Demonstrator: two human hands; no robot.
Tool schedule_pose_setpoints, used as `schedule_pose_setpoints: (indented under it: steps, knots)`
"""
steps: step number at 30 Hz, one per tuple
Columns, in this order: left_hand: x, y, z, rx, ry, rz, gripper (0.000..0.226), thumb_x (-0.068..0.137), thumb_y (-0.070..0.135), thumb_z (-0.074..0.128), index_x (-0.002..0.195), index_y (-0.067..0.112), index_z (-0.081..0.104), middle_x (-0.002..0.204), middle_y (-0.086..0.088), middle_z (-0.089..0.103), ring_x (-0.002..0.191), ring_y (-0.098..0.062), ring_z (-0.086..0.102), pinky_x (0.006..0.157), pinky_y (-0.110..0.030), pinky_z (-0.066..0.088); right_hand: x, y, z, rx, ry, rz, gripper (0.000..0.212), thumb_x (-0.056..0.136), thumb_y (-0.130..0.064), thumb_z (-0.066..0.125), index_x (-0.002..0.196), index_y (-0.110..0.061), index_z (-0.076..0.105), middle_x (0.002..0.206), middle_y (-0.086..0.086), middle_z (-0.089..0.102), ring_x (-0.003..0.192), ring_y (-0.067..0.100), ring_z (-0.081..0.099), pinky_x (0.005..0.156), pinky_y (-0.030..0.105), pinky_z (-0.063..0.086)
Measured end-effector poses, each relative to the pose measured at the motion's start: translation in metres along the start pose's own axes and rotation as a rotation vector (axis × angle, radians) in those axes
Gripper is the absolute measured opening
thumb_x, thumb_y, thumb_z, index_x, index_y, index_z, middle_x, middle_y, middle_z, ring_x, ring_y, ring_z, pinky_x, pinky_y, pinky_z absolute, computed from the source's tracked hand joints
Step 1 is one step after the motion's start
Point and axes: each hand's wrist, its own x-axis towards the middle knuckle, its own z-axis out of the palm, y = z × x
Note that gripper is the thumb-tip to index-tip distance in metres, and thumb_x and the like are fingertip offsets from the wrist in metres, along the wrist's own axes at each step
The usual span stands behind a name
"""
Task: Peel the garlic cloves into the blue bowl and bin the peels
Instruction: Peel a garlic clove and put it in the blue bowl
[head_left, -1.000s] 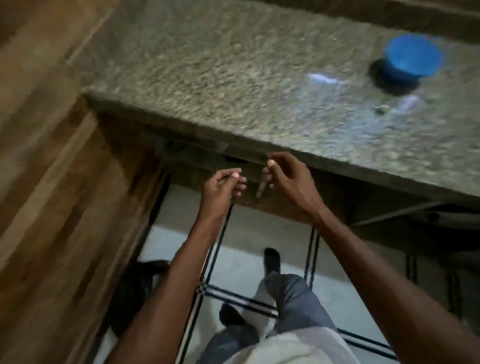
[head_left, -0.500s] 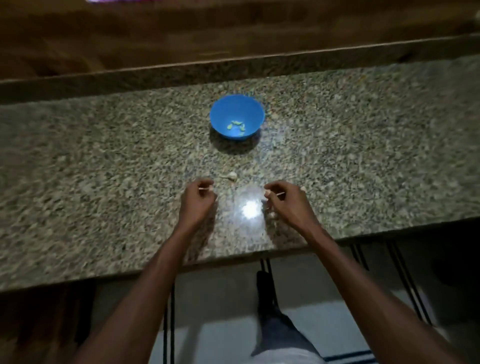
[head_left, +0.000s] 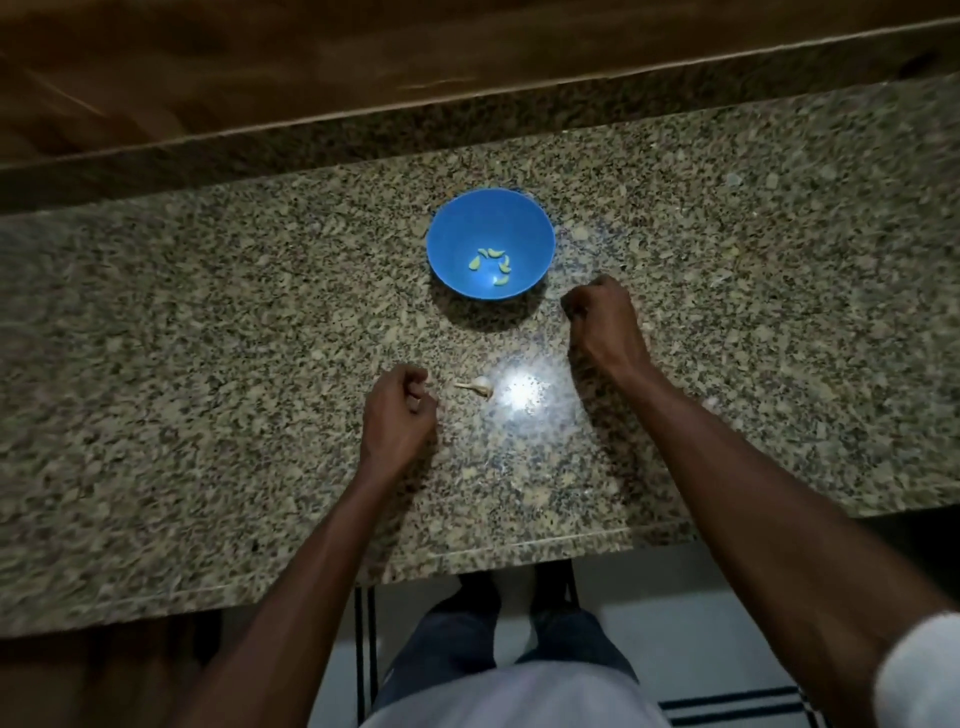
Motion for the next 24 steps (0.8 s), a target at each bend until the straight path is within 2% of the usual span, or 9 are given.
schedule_pose_setpoints:
  steps: [2, 5, 8, 12, 15, 17, 19, 22, 24]
  knots:
    - [0.005, 0.0, -0.003, -0.034, -0.008, 0.006, 0.024, 0.095, 0.005, 0.058, 0.117, 0.006, 0.066, 0.103, -0.013, 0.069, 0.09, -0.027, 0.065, 0.08, -0.038, 0.053, -0.007, -0.005, -0.006, 0.105, 0.074, 0.014, 0.017, 0.088, 0.008, 0.06, 0.093, 0.009, 0.077, 0.097, 0.031, 0.071, 0.084, 0.031, 0.068, 0.072, 0.03, 0.05]
    - [0.013, 0.0, -0.001, -0.045, -0.025, 0.068, 0.023, 0.094, 0.005, 0.058, 0.115, 0.008, 0.068, 0.102, -0.01, 0.069, 0.093, -0.026, 0.066, 0.081, -0.041, 0.056, -0.012, -0.022, -0.024, 0.319, 0.272, 0.055, 0.021, 0.097, -0.006, 0.065, 0.115, -0.005, 0.078, 0.104, 0.004, 0.076, 0.075, -0.011, 0.063, 0.068, -0.002, 0.044]
    - [0.019, 0.004, 0.002, -0.114, -0.071, 0.2, 0.022, 0.092, 0.008, 0.068, 0.114, 0.007, 0.069, 0.1, -0.009, 0.068, 0.088, -0.019, 0.066, 0.079, -0.039, 0.058, 0.002, -0.05, -0.035, 0.39, 0.244, -0.045, 0.019, 0.095, -0.017, 0.072, 0.112, -0.012, 0.08, 0.101, -0.005, 0.076, 0.085, -0.012, 0.065, 0.075, 0.001, 0.048]
    - [0.023, 0.008, 0.006, -0.108, -0.229, 0.434, 0.037, 0.087, 0.017, 0.082, 0.12, 0.009, 0.07, 0.112, -0.007, 0.06, 0.099, 0.006, 0.061, 0.083, -0.008, 0.048, 0.021, -0.083, -0.03, 0.199, 0.071, -0.177, 0.019, 0.094, -0.01, 0.071, 0.11, -0.007, 0.081, 0.106, 0.007, 0.08, 0.096, 0.014, 0.074, 0.092, 0.027, 0.058]
    - [0.026, 0.007, 0.011, 0.017, -0.294, 0.498, 0.03, 0.089, 0.013, 0.078, 0.118, 0.011, 0.073, 0.114, -0.006, 0.06, 0.11, -0.02, 0.057, 0.093, -0.035, 0.055, 0.025, -0.09, -0.02, 0.076, 0.002, -0.203, 0.019, 0.095, -0.006, 0.069, 0.111, -0.003, 0.08, 0.108, 0.014, 0.079, 0.099, 0.024, 0.074, 0.094, 0.039, 0.059]
    - [0.027, 0.005, 0.012, 0.045, -0.291, 0.496, 0.021, 0.09, 0.013, 0.076, 0.111, 0.01, 0.075, 0.108, -0.004, 0.062, 0.104, -0.023, 0.058, 0.089, -0.045, 0.054, 0.025, -0.09, -0.016, 0.044, -0.001, -0.195, 0.019, 0.096, -0.007, 0.069, 0.111, -0.003, 0.079, 0.108, 0.014, 0.079, 0.097, 0.025, 0.074, 0.091, 0.043, 0.059]
    - [0.025, 0.005, 0.012, 0.028, -0.275, 0.49, 0.015, 0.093, 0.016, 0.074, 0.106, 0.009, 0.075, 0.102, -0.003, 0.063, 0.094, -0.02, 0.06, 0.082, -0.044, 0.053, 0.022, -0.087, -0.017, 0.096, 0.046, -0.179, 0.019, 0.096, -0.009, 0.069, 0.11, -0.004, 0.08, 0.106, 0.012, 0.079, 0.095, 0.02, 0.074, 0.09, 0.04, 0.06]
    - [0.018, 0.005, 0.009, -0.093, -0.237, 0.385, 0.017, 0.098, 0.027, 0.071, 0.106, 0.012, 0.077, 0.097, 0.001, 0.072, 0.087, -0.012, 0.068, 0.077, -0.039, 0.057, 0.0, -0.079, -0.022, 0.339, 0.174, -0.134, 0.017, 0.096, -0.015, 0.07, 0.109, -0.01, 0.081, 0.098, -0.003, 0.078, 0.084, -0.007, 0.069, 0.079, 0.009, 0.054]
    - [0.014, 0.005, 0.008, -0.191, -0.22, 0.232, 0.019, 0.096, 0.027, 0.074, 0.11, 0.014, 0.078, 0.097, 0.003, 0.076, 0.09, -0.008, 0.072, 0.078, -0.032, 0.06, -0.025, -0.07, -0.017, 0.451, 0.124, -0.082, 0.018, 0.097, -0.019, 0.071, 0.112, -0.016, 0.08, 0.095, -0.016, 0.073, 0.088, -0.017, 0.066, 0.077, 0.003, 0.05]
